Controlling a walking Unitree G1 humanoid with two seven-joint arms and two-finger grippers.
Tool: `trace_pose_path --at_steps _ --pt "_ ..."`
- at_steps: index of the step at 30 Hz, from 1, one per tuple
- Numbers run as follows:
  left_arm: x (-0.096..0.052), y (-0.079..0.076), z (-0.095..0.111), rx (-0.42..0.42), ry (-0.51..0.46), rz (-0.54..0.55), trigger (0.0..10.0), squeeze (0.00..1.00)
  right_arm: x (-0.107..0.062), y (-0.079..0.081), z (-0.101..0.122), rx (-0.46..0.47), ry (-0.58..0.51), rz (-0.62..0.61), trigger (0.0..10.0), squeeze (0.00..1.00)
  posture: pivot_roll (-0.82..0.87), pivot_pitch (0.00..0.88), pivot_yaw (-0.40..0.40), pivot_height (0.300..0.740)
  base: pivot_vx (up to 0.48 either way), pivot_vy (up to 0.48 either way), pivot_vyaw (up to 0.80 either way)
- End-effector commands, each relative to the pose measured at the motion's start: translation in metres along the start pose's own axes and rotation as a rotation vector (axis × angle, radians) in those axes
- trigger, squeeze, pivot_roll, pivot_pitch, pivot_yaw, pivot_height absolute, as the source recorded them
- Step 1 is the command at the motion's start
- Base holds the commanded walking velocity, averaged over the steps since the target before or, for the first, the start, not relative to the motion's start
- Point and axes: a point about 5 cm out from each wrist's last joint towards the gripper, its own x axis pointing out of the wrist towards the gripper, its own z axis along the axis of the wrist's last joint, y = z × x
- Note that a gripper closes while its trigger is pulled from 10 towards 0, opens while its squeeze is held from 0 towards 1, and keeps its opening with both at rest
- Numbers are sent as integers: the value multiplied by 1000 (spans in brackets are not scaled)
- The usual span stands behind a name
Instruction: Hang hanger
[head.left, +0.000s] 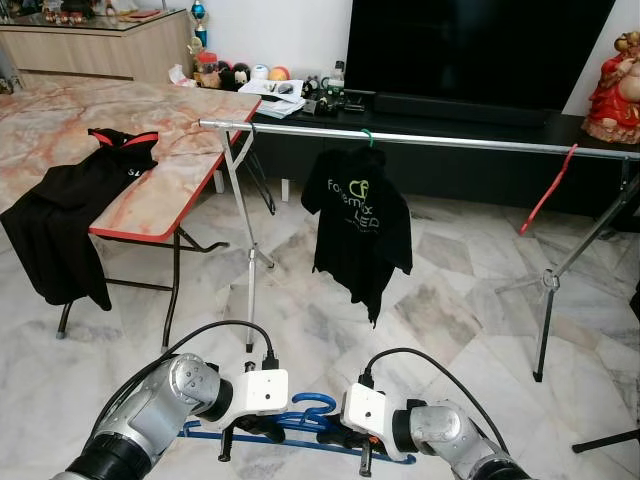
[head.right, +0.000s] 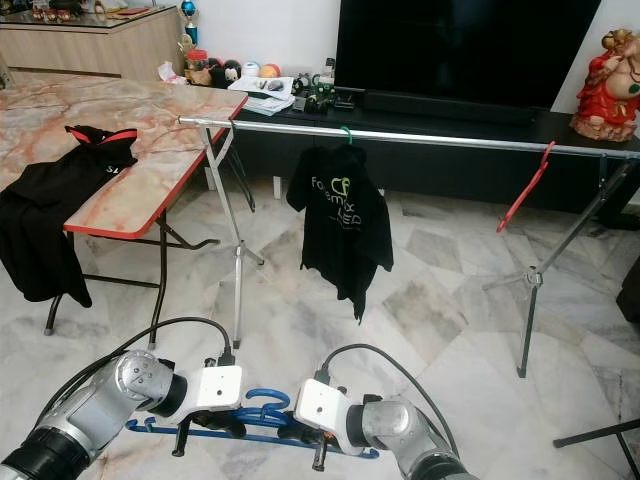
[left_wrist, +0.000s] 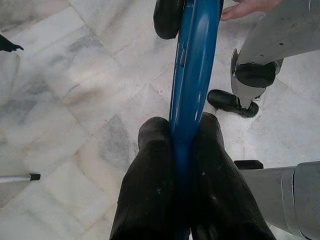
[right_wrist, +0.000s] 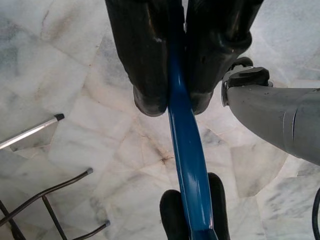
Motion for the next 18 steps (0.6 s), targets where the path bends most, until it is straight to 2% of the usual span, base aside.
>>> trace_pose_path --at_steps 1,4,7,8,9,10,18 --pt "0 3 6 8 -27 9 10000 0 0 -3 2 32 -18 -26 0 0 222 0 -77 740 0 0 0" --pt "-1 4 7 6 -31 10 10000 0 0 -2 2 32 -19 -23 0 0 221 0 -76 740 0 0 0" --pt "-2 7 11 -27 -84 20 10000 0 1 -2 2 32 -19 -18 0 0 220 0 -76 740 0 0 0" --pt "-3 7 13 -34 -111 12 10000 557 1 -2 2 32 -18 -18 0 0 221 0 -76 740 0 0 0" --pt "-3 7 14 -34 -116 11 10000 557 0 -2 2 32 -18 -18 0 0 221 0 -76 740 0 0 0" --pt "-3 5 13 -44 -114 -15 10000 1000 0 -2 1 29 -11 -16 0 0 221 0 -76 740 0 0 0" --pt "-8 2 9 -27 -80 -54 10000 1000 0 5 -9 23 50 11 0 0 222 0 -77 740 0 0 0"
